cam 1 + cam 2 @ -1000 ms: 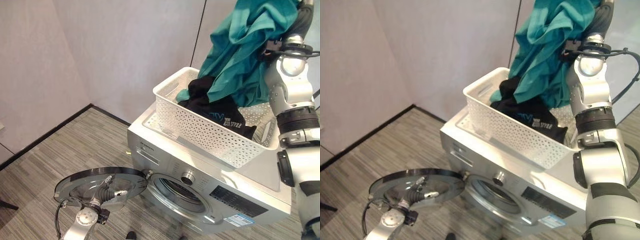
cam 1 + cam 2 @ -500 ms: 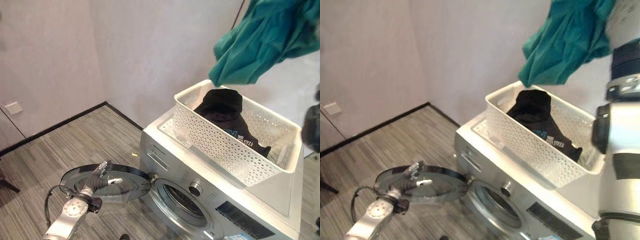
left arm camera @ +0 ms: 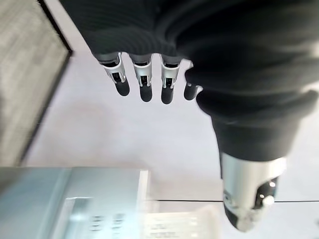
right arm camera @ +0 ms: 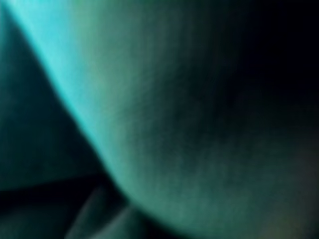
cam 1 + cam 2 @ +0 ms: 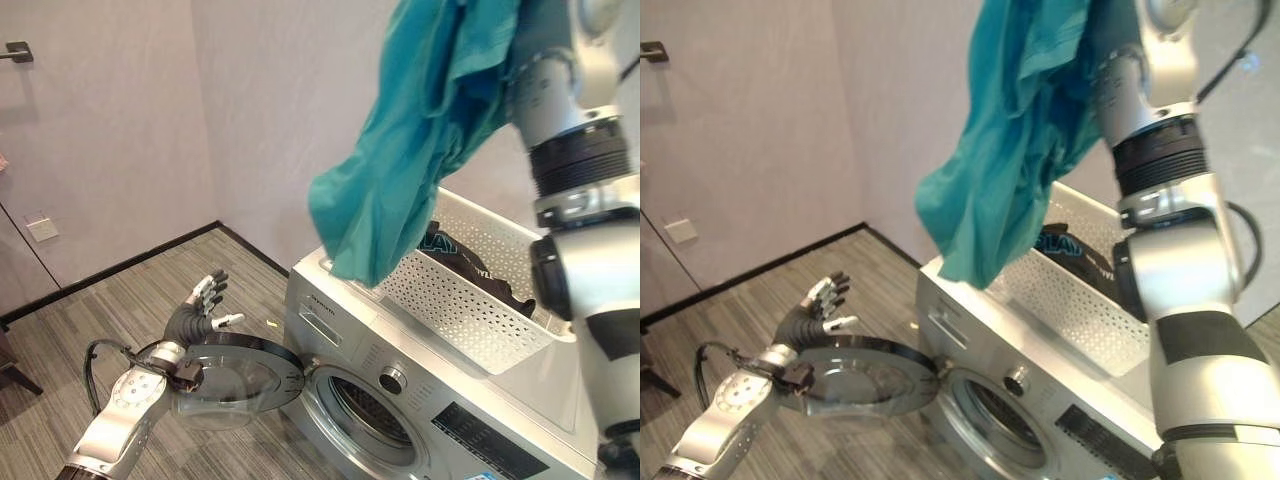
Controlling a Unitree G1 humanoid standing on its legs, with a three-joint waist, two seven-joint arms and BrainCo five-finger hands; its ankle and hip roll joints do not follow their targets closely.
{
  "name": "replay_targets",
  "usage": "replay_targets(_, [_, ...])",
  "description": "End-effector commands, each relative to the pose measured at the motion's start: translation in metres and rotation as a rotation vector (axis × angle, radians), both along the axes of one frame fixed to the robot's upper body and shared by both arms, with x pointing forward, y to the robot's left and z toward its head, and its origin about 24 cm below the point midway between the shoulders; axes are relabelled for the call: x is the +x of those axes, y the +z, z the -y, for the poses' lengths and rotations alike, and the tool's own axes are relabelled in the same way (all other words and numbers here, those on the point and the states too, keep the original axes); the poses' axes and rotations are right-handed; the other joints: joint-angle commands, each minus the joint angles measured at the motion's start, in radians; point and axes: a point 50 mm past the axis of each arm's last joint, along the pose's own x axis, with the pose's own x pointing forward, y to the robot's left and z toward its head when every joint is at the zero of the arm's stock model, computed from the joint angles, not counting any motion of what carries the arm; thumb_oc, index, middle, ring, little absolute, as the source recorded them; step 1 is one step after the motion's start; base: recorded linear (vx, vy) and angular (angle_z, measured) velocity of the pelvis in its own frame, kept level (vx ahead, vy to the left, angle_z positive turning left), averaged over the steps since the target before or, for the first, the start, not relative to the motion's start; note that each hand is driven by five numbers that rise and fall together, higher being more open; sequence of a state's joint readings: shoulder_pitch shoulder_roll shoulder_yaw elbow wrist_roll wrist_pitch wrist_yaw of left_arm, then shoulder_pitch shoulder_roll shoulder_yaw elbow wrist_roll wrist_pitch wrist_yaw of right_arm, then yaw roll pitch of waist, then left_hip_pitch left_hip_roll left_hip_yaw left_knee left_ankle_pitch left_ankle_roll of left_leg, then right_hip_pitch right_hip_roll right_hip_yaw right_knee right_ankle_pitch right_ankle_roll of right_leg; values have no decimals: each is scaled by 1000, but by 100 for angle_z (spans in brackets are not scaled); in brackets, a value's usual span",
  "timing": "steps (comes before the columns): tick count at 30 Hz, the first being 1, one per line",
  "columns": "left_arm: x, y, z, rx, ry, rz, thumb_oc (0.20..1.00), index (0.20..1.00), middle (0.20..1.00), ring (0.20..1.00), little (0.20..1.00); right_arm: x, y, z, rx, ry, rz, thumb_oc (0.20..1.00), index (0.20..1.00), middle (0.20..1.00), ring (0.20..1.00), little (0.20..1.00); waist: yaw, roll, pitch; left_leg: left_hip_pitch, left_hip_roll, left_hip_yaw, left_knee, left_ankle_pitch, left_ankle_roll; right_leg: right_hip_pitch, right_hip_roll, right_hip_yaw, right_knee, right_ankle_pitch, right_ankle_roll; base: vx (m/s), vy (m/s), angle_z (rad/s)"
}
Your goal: Grab the laundry basket,head to the washer,open it,put in the laundry and shut it.
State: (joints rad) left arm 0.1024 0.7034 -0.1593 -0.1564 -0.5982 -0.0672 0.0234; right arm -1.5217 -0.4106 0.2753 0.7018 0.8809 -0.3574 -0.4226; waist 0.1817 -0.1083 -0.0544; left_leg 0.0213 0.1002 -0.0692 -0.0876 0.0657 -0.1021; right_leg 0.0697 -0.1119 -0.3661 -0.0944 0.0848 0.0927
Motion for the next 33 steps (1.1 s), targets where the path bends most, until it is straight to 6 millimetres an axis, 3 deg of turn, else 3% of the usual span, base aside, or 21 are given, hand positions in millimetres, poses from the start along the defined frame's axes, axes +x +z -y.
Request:
replay_targets(1, [8, 50, 0, -44, -55, 233, 1000, 1000, 1000, 1000, 1000, -22, 33, 0, 16, 47, 156, 200, 200, 200, 200, 200, 25, -29, -23, 17, -11, 19, 12, -81, 38, 53, -58, 21, 23, -79, 73, 0, 0, 0])
replay_targets(4, [6, 64, 4, -85, -79, 298, 1000, 1000, 1000, 1000, 1000, -23, 28, -22, 13, 124, 154, 200, 200, 200, 200, 200, 32, -32, -23, 13, -13, 15, 12, -77, 37, 53, -58, 20, 23, -80, 69, -16, 5, -1])
replay_targets(6, [6, 70, 13, -189, -116, 319, 1000, 1000, 1000, 1000, 1000, -27, 15, -53, 25, 251, 154, 200, 200, 200, 200, 200, 38, -36, -19, 8, -16, 7, 10, -74, 39, 50, -60, 15, 27, -79, 66, -50, 9, 4])
replay_targets(12, [14, 79, 32, -288, -154, 373, 1000, 1000, 1000, 1000, 1000, -29, -12, -85, 50, 390, 103, 200, 200, 200, 200, 200, 42, -42, -5, 7, -24, -8, 5, -68, 46, 37, -68, 14, 66, -88, 61, -30, 5, 2])
replay_targets(19, [32, 103, 60, -318, -188, 483, 1000, 1000, 1000, 1000, 1000, -33, -19, -105, 84, 460, 65, 200, 200, 200, 200, 200, 40, -48, -1, -2, -28, -22, 3, -59, 49, 26, -69, 7, 90, -96, 55, -30, 2, 9])
replay_targets(25, [44, 130, 76, -292, -171, 611, 1000, 1000, 1000, 1000, 1000, -36, -21, -110, 104, 476, 62, 200, 200, 200, 200, 200, 34, -52, -4, -9, -29, -33, 3, -53, 47, 24, -66, 0, 95, -102, 50, -4, 0, 3])
replay_targets(26, [51, 145, 83, -306, -147, 670, 1000, 1000, 1000, 1000, 1000, -38, -26, -113, 106, 492, 57, 200, 200, 200, 200, 200, 21, -54, -4, -12, -27, -35, 2, -51, 45, 19, -63, 0, 101, -105, 47, 0, 0, 0])
replay_targets(33, [53, 174, 84, -328, -90, 802, 1000, 1000, 1000, 1000, 1000, -32, -42, -108, 79, 471, 13, 200, 200, 200, 200, 200, -2, -56, -1, -7, -24, -24, 2, -53, 43, 16, -61, 8, 96, -101, 48, 0, -1, 0])
